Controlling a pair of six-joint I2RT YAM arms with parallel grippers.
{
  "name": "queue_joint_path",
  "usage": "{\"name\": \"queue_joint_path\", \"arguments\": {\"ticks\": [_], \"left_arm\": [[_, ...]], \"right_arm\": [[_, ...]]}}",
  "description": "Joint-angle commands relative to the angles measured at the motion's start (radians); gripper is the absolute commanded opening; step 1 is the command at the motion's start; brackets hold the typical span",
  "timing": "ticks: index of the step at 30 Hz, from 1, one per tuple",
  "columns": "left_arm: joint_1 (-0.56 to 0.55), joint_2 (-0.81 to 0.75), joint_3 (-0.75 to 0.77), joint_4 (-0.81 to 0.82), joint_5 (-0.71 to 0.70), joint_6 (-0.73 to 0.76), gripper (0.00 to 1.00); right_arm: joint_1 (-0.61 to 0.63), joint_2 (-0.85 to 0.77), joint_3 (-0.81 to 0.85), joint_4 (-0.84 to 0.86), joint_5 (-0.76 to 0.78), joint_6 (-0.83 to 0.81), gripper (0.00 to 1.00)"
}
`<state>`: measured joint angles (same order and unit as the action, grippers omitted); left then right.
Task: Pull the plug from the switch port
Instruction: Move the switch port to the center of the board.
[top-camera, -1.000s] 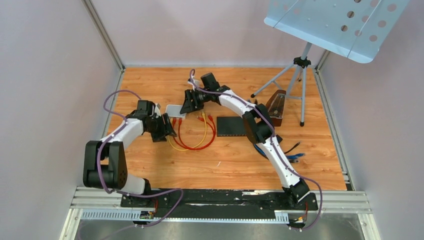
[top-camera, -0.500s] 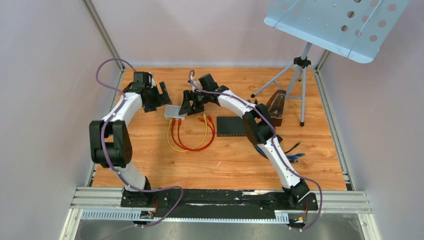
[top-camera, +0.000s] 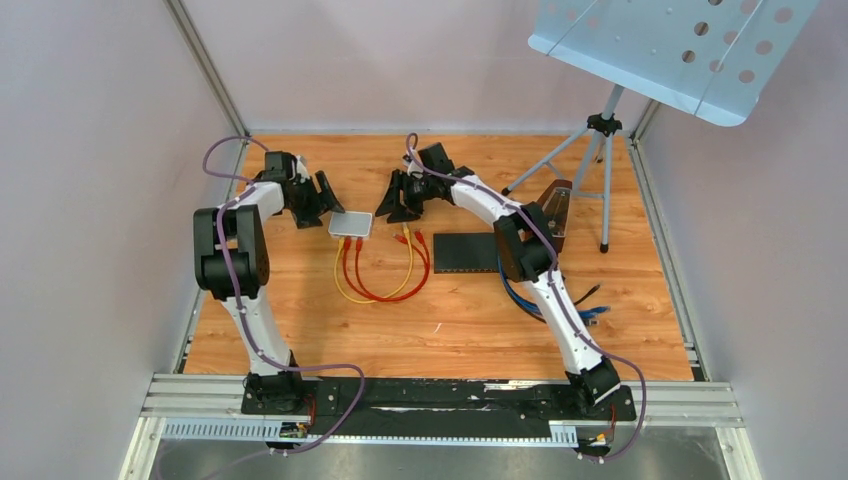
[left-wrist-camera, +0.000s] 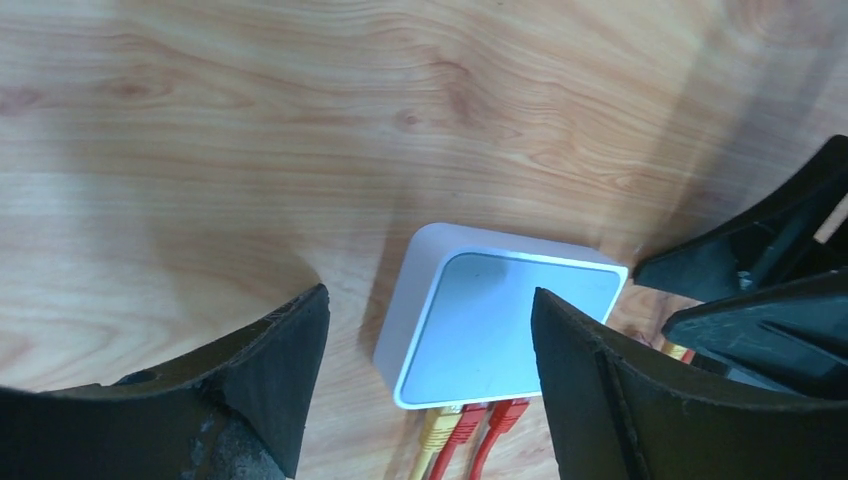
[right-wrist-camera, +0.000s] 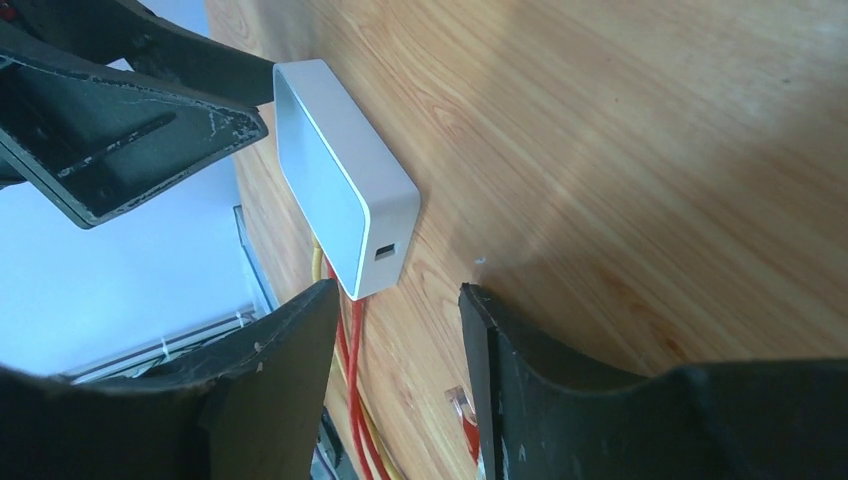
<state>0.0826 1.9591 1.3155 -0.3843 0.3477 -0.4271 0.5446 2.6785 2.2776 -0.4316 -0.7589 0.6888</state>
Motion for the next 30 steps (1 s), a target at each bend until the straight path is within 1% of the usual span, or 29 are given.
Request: {"name": "queue_joint_path", "arguments": {"ticks": [1, 3, 4, 7, 12, 14, 16, 19, 22, 24, 26, 27, 30], "left_arm": [[-0.001, 0.029, -0.015, 0.064, 0.107, -0.028, 0.79], [-0.001, 0.025, -0.043, 0.076, 0.115, -0.047, 0.77], [-0.001, 0.025, -0.050, 0.054, 0.115, -0.052, 0.75], [-0.002, -0.002, -0.091, 0.044, 0.138, -0.054, 0.68], [-0.003, -0.092, -0.235, 0.095, 0.151, -0.080, 0.66], [-0.006, -0.129, -0.281, 0.109, 0.163, -0.080, 0.66], [-0.009, -0.165, -0.314, 0.103, 0.166, -0.075, 0.66], [-0.018, -0.236, -0.368, 0.079, 0.149, -0.067, 0.65], [-0.029, -0.316, -0.434, 0.008, 0.036, -0.084, 0.65], [-0.029, -0.385, -0.487, -0.016, 0.005, -0.109, 0.65], [-0.030, -0.492, -0.539, -0.037, -0.011, -0.143, 0.67], [-0.030, -0.517, -0.573, -0.047, -0.014, -0.167, 0.69], [-0.031, -0.634, -0.618, -0.073, -0.031, -0.203, 0.72]], "right_arm": [[0.028, 0.068, 0.040, -0.007, -0.005, 0.017, 0.53], [0.040, 0.089, 0.068, -0.010, -0.025, -0.017, 0.52], [0.045, 0.101, 0.081, -0.019, -0.032, -0.033, 0.51], [0.046, 0.128, 0.098, -0.053, -0.041, -0.049, 0.47], [0.065, 0.126, 0.070, -0.055, -0.097, -0.078, 0.45], [0.081, 0.116, 0.052, -0.055, -0.101, -0.093, 0.42], [0.095, 0.104, 0.019, -0.056, -0.103, -0.103, 0.37], [0.116, 0.066, -0.055, -0.056, -0.095, -0.107, 0.31], [0.148, 0.022, -0.149, -0.053, -0.091, -0.114, 0.27], [0.176, -0.016, -0.213, -0.052, -0.078, -0.116, 0.26], [0.201, -0.063, -0.277, -0.046, -0.060, -0.105, 0.26], [0.213, -0.087, -0.313, -0.038, -0.047, -0.097, 0.26], [0.245, -0.186, -0.438, 0.026, 0.004, -0.078, 0.28]]}}
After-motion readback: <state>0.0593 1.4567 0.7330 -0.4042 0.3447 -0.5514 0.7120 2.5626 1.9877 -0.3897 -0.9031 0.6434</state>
